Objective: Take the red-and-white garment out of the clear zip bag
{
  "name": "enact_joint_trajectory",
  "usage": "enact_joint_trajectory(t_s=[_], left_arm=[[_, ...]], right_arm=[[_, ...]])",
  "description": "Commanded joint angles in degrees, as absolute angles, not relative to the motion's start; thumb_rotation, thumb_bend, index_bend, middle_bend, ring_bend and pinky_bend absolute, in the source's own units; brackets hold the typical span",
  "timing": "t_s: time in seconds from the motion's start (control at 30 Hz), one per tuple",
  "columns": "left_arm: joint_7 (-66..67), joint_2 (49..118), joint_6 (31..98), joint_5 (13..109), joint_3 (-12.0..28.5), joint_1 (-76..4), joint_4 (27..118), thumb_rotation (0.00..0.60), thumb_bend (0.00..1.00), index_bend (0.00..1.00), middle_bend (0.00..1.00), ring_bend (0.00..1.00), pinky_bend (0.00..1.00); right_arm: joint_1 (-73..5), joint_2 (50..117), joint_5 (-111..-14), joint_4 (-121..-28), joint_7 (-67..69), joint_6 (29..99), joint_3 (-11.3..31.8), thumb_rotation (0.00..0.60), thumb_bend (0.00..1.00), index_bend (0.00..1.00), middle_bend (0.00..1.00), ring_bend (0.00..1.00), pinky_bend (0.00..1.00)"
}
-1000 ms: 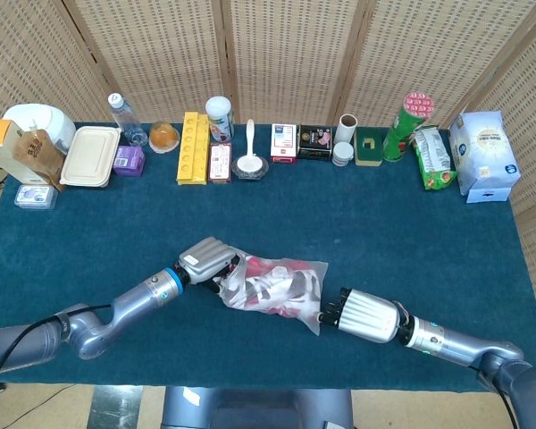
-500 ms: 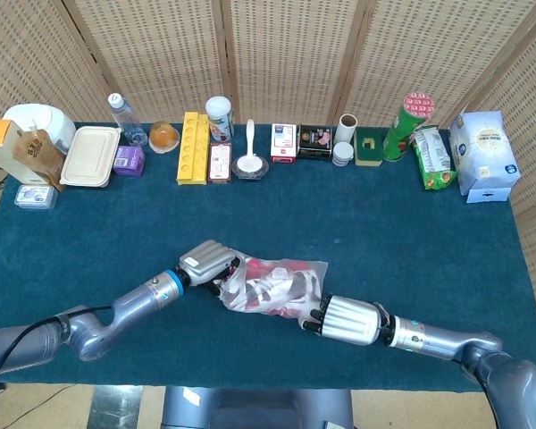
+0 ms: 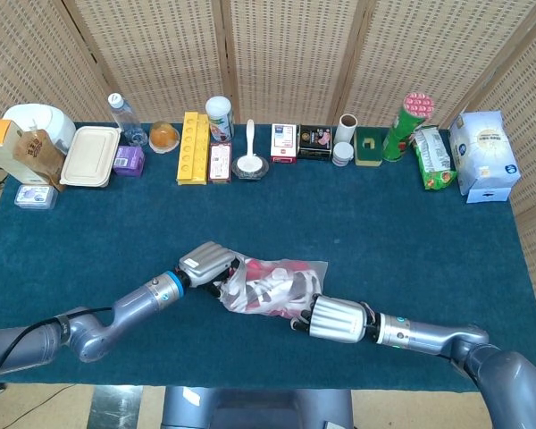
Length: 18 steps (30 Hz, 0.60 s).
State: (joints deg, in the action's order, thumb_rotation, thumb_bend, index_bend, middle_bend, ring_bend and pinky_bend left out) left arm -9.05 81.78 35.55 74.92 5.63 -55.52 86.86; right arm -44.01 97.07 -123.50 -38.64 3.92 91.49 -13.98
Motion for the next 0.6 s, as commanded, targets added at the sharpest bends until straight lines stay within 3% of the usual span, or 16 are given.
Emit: enact_joint_trajectory(t_s=[0.03,0.23,0.6], left_arm=[[-9.31,81.81,35.49,74.96,5.60,-55.45,86.64,0.600,0.45,0.86,1.00,1.00,1.00],[-9.77,81.96,35.33,75.26,5.53,-55.42,86.26,0.600,0.45,0.86,1.00,1.00,1.00],[-10.31,82.06,35.24,75.55,5.59,-55.40,85.90,0.600,0.45,0.86,1.00,1.00,1.00]], right_arm=[[-44.32,96.93,-123.24,-39.20,3.82,91.18,-14.12,0.600,0.12,0.41,0.73,0.94,0.93],[-44.32,96.28,-122.70,-39.68,3.67,90.67,-14.51,0.598,0.22,0.42,0.73,0.94,0.94],[-43.89,94.01,-121.88,-40.73,2.92,91.45,-14.77,0.597,0.21,0.42,0.73,0.95,0.95]])
